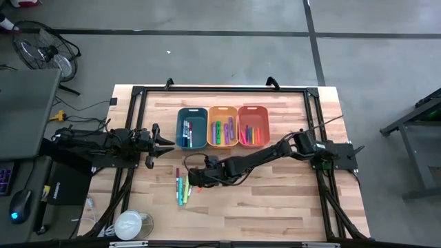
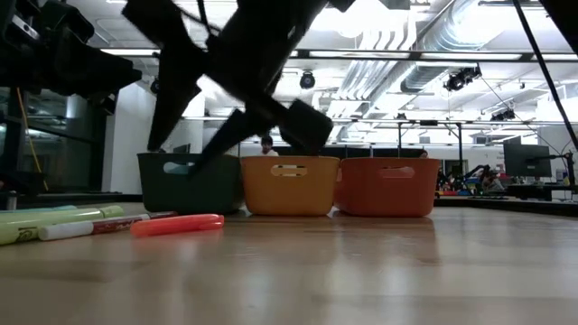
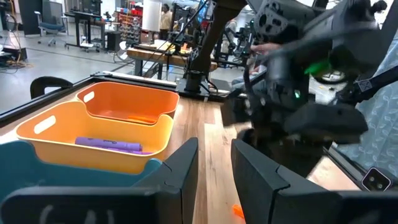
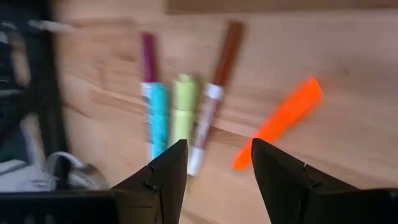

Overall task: Pick & Place Markers
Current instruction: Put the dark red marker pen into the blue bin

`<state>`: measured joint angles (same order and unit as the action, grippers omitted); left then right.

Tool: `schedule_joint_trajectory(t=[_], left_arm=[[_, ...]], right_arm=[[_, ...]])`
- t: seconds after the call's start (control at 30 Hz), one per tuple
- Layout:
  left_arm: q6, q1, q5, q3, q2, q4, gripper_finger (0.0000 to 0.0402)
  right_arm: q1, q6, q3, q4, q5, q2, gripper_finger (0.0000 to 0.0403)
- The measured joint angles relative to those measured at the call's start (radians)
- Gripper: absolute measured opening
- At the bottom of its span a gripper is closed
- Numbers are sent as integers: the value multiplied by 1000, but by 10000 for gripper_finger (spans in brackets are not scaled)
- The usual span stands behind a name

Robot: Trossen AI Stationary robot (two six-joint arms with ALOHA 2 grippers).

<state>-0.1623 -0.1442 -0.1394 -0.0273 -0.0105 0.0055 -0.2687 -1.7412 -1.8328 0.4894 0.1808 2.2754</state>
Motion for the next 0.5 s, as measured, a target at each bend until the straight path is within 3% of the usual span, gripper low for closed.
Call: schedule_joint_trajectory(t=[0.27, 0.5], left_arm=[[0, 0, -1, 0, 0, 0, 94], [0, 0, -1, 0, 0, 0, 94]], right_arm=[[-2, -175, 0, 28, -37, 31, 167], [-6, -216, 0, 49, -37, 31, 167]])
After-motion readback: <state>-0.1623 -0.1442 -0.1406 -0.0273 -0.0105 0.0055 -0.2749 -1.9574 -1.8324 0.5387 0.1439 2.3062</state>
